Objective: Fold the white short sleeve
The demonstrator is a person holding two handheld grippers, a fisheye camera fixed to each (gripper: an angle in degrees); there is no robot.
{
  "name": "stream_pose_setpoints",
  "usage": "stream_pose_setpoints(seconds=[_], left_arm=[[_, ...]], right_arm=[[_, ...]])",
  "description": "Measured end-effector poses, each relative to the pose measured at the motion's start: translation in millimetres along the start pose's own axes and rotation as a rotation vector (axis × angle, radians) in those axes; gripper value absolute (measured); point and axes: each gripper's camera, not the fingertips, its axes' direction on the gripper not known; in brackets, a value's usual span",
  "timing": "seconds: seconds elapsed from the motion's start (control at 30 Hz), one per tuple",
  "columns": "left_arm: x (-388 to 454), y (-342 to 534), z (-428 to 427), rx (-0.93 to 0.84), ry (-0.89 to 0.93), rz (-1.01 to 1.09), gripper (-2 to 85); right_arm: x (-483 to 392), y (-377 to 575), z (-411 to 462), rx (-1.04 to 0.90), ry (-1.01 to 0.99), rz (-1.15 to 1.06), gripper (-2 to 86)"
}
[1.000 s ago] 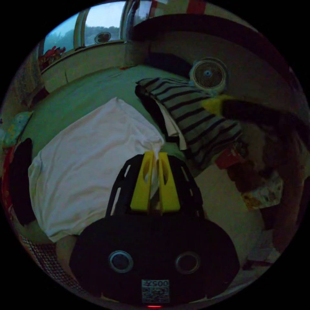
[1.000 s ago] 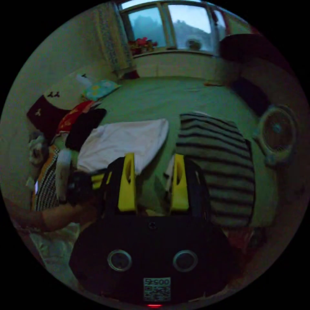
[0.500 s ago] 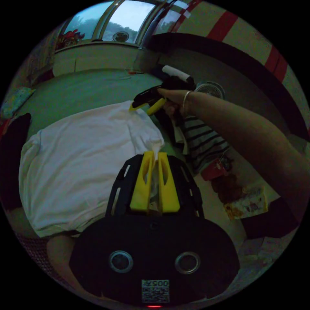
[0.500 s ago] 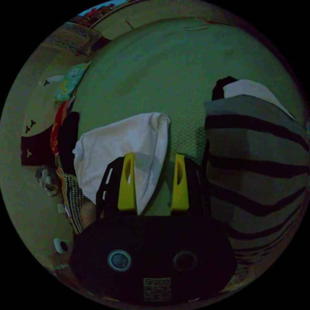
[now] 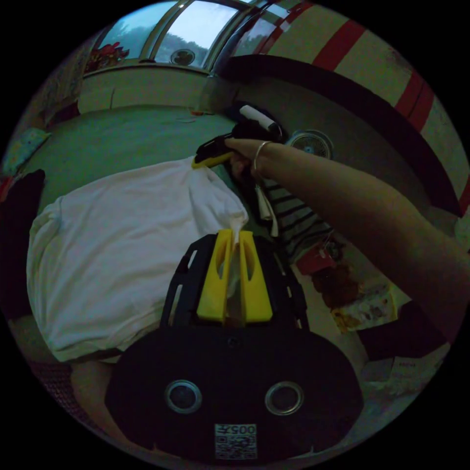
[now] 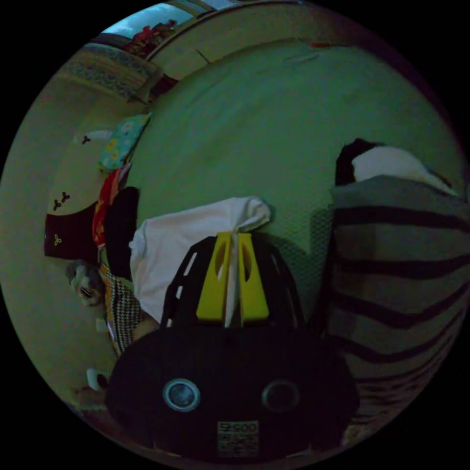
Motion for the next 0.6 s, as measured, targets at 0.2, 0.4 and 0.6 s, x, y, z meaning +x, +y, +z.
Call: stream_pose_setpoints(seconds=[0.2, 0.4, 0.6], left_arm=[[-9.0, -21.2, -22.1, 0.029, 0.129, 0.063, 4.1], [-36.9, -27.3, -55.1, 0.05, 0.214, 0.054, 4.1], [-115.0, 0.6, -111.4, 0.055, 0.187, -0.013, 4.3]], right_arm=[[-47.9, -55.4, -41.0, 0.033, 0.229, -0.04, -1.2], [-92.8, -102.8, -34.5, 0.011, 0.433, -0.008, -1.2], [-162.9, -150.6, 13.7, -0.028, 0.494, -0.043, -1.0]])
